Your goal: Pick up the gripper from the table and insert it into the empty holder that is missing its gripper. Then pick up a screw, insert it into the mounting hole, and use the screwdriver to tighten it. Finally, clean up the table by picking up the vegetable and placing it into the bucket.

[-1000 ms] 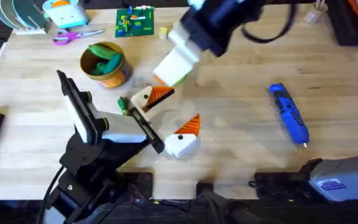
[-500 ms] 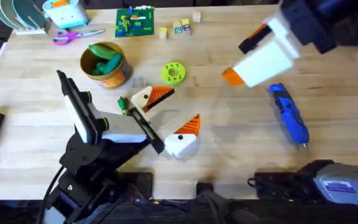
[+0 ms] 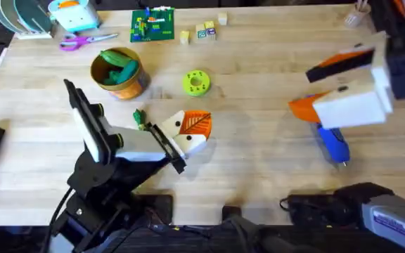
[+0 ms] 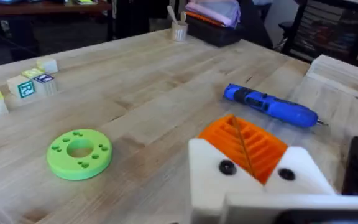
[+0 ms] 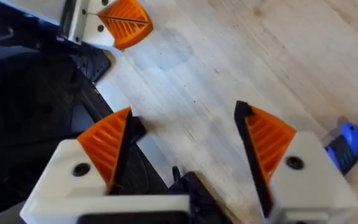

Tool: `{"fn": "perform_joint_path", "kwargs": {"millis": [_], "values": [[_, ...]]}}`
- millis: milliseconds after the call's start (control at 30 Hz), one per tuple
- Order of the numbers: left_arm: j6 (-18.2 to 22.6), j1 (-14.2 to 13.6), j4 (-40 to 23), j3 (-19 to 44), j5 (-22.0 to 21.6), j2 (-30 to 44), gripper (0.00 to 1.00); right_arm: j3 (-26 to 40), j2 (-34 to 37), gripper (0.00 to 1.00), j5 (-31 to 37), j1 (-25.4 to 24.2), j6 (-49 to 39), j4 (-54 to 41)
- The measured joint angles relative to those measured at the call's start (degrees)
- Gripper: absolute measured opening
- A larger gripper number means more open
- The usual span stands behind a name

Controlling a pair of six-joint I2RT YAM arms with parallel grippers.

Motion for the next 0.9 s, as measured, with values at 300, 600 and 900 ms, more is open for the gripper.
{"fn": "perform_joint_path", "kwargs": {"millis": [300, 600, 900], "values": [[0.00, 0.00, -0.01, 0.00, 0.00, 0.01, 0.006, -7.30, -9.02, 0.956, -1.52, -2.93, -0.23, 2.08], [0.01, 0.01, 0.00, 0.00, 0.00, -0.01, 0.006, -16.27, -7.47, 0.961, 7.93, -8.50, 1.01, 5.71], [-0.01, 0.00, 0.00, 0.00, 0.00, -0.01, 0.006, -19.48, 4.84, 0.959, 16.19, -10.20, 1.53, 11.77]]}}
